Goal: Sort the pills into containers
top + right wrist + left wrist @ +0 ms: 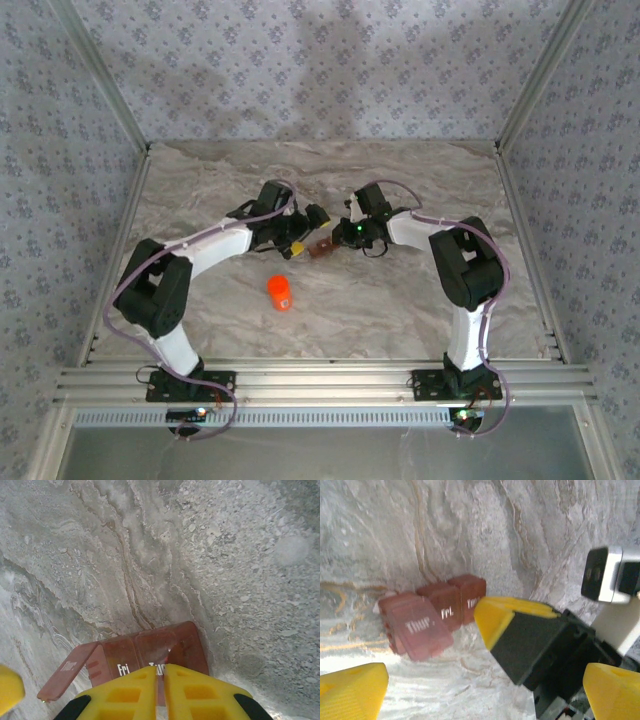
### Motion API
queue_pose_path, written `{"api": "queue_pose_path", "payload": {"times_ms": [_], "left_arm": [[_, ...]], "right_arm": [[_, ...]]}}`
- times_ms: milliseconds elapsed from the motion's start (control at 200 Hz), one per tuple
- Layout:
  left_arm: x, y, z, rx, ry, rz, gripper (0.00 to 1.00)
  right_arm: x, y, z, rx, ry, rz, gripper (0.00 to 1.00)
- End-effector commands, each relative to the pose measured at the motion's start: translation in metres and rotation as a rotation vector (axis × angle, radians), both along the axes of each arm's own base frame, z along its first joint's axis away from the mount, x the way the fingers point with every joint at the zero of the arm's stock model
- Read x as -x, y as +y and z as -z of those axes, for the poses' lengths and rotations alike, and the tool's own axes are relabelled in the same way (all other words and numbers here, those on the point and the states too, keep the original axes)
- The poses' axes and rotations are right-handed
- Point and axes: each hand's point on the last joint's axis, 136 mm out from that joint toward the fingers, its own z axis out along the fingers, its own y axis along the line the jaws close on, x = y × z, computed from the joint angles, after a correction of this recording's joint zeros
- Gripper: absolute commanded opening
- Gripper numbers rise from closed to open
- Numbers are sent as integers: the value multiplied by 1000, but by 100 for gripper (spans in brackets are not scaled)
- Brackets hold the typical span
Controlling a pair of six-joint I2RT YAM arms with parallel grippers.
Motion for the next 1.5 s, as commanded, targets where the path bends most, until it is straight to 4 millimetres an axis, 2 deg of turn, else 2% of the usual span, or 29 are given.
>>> {"api": "queue_pose_path", "payload": {"times_ms": [0,145,270,540,849,1214,1494], "left_arm": [[10,-10,-10,25,-7,12,100],[9,-29,-8,69,3,23,100],[2,-33,-2,64,7,20,100],[-20,-25,9,12,0,-14,100],[-46,-12,5,8,-48,-74,100],[-68,-15,-13,62,-90,-102,100],[-76,-12,-3,59,-75,-116,100]], "right_arm": [[16,-9,32,73,98,8,15],[18,-9,34,77,101,10,16],[18,-8,33,75,101,8,15],[21,-6,36,79,108,2,15],[20,-6,40,84,115,2,15],[21,-6,43,88,124,5,15],[20,-3,43,87,125,0,15]]}}
